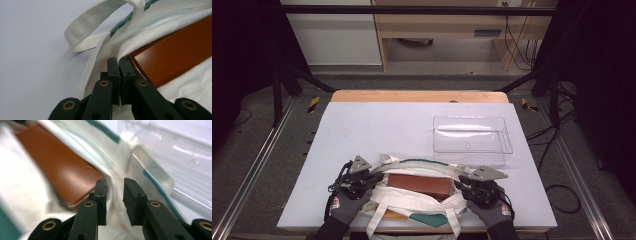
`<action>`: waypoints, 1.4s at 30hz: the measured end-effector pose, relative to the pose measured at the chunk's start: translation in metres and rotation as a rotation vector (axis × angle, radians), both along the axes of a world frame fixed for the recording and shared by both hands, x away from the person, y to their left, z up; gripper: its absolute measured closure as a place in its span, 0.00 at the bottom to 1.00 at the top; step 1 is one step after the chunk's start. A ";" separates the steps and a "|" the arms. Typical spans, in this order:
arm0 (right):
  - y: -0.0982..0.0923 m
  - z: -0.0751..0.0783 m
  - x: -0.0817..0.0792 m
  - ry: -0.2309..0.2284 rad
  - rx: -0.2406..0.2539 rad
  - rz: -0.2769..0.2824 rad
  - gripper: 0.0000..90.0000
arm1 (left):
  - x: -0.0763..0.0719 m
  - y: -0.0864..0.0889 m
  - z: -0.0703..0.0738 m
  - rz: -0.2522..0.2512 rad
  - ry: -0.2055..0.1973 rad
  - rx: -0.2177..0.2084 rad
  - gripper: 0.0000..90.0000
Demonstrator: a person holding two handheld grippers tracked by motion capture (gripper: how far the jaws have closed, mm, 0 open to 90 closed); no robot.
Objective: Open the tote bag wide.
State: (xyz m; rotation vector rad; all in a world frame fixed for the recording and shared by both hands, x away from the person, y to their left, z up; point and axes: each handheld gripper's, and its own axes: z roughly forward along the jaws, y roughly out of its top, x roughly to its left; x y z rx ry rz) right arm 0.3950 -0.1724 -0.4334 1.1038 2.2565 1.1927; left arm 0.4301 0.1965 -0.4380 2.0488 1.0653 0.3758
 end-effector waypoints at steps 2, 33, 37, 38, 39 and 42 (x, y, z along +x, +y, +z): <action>-0.001 0.005 -0.012 0.003 0.040 0.026 0.89 | 0.000 -0.001 0.001 0.002 -0.004 0.007 0.98; 0.027 -0.021 -0.026 0.128 -0.049 0.211 0.92 | 0.024 0.002 -0.010 0.070 0.066 -0.066 0.92; 0.021 -0.008 -0.028 0.041 -0.002 0.191 0.89 | 0.011 0.006 0.000 0.041 0.028 -0.092 0.76; 0.019 -0.005 -0.028 0.022 0.007 0.181 0.88 | -0.001 0.005 0.007 0.032 -0.009 -0.088 0.73; 0.017 -0.003 -0.028 0.009 0.010 0.171 0.87 | -0.008 0.003 0.010 0.027 -0.039 -0.072 0.69; 0.013 0.001 -0.025 -0.020 0.014 0.139 0.85 | -0.019 -0.002 0.015 -0.003 -0.066 -0.060 0.66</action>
